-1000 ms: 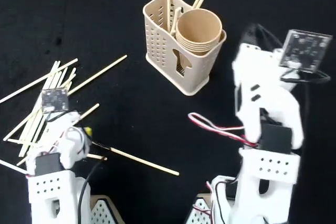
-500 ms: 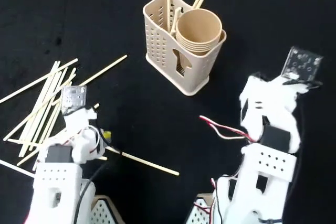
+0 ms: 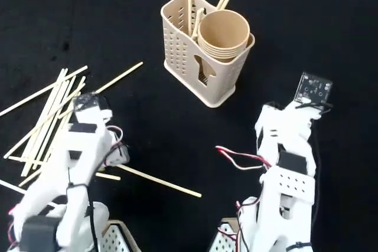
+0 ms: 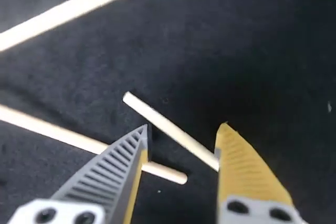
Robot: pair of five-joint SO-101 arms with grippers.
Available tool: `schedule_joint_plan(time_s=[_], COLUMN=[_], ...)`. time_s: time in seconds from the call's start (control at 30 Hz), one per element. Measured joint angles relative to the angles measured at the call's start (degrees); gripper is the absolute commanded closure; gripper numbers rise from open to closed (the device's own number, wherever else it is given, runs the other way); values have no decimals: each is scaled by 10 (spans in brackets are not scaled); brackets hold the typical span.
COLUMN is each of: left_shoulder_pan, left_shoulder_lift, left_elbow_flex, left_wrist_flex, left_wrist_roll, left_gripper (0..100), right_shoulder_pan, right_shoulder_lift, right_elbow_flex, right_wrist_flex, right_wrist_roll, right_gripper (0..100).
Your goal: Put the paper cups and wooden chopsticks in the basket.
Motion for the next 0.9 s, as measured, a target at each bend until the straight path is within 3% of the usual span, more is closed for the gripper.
schedule_joint_plan(time_s=[0.27,0.43,0.5,0.7,0.9], left_shoulder_pan=[-19,-23,-23,-25,-26], left_shoulder_lift=[52,54,54,54,55], left_elbow_flex=[-25,-25,-25,-25,-46], left_wrist_flex=[-20,-62,-83,-99,-53], left_wrist_roll=[23,24,24,-4,-33], left_gripper=[800,983,945,972,971], right_shoulder_pan=[-43,-42,-41,-43,-43], right_shoulder_lift=[0,0,0,0,0], right_elbow_flex=[17,17,17,17,17], right_wrist_flex=[-12,-12,-12,-12,-12], right_wrist_roll=[0,0,-2,-4,-4], right_gripper=[985,985,985,985,985])
